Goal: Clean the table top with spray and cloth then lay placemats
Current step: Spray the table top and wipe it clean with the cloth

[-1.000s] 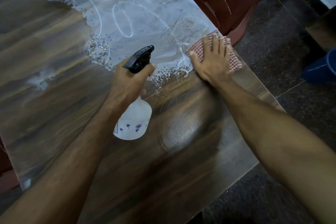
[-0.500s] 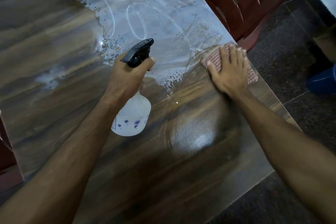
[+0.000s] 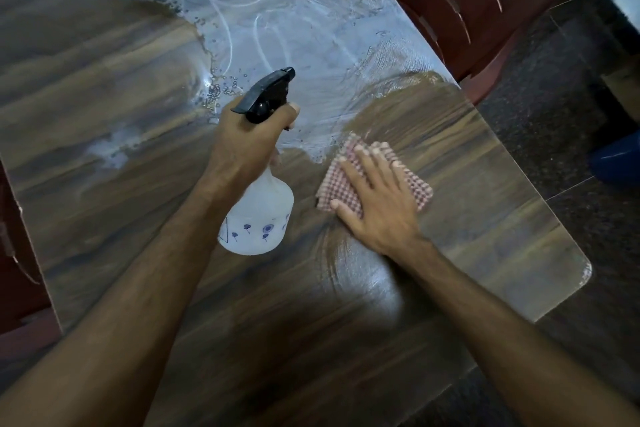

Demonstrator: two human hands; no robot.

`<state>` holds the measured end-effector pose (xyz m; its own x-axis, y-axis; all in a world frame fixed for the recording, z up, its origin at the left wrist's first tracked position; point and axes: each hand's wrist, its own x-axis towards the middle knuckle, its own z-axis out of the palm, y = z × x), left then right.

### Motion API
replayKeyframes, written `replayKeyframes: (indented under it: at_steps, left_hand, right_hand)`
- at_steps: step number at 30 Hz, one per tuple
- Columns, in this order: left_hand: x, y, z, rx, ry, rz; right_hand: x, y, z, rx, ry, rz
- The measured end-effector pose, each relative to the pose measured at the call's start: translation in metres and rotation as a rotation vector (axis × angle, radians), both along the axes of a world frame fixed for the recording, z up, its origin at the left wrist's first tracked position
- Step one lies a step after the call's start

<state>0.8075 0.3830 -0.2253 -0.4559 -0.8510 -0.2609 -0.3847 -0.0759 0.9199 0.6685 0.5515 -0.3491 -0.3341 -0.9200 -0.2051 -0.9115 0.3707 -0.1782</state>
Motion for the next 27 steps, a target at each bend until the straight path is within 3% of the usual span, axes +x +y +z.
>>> replayKeyframes:
  at_steps: [7, 12, 16, 19, 23, 27]
  left_hand:
    - [0.029, -0.005, 0.001, 0.016, 0.015, 0.029]
    - [0.038, -0.003, 0.0, 0.024, 0.045, 0.035]
    - [0.035, -0.002, 0.003, 0.041, 0.063, 0.028]
    - [0.037, -0.005, 0.008, 0.044, 0.063, 0.043]
    - [0.046, -0.01, 0.013, 0.048, 0.067, 0.054]
    - [0.054, -0.007, 0.012, 0.016, 0.035, 0.074]
  right_hand:
    - [-0.071, -0.066, -0.004, -0.011, 0.058, -0.306]
    - [-0.02, -0.105, -0.001, 0.021, 0.046, -0.079]
    - [0.034, -0.063, -0.001, 0.0, 0.04, 0.149]
    - [0.02, -0.022, -0.002, 0.016, 0.024, 0.23]
    - [-0.032, -0.018, 0.001, 0.027, 0.06, -0.015]
    - [-0.032, -0.073, 0.001, 0.009, 0.059, -0.182]
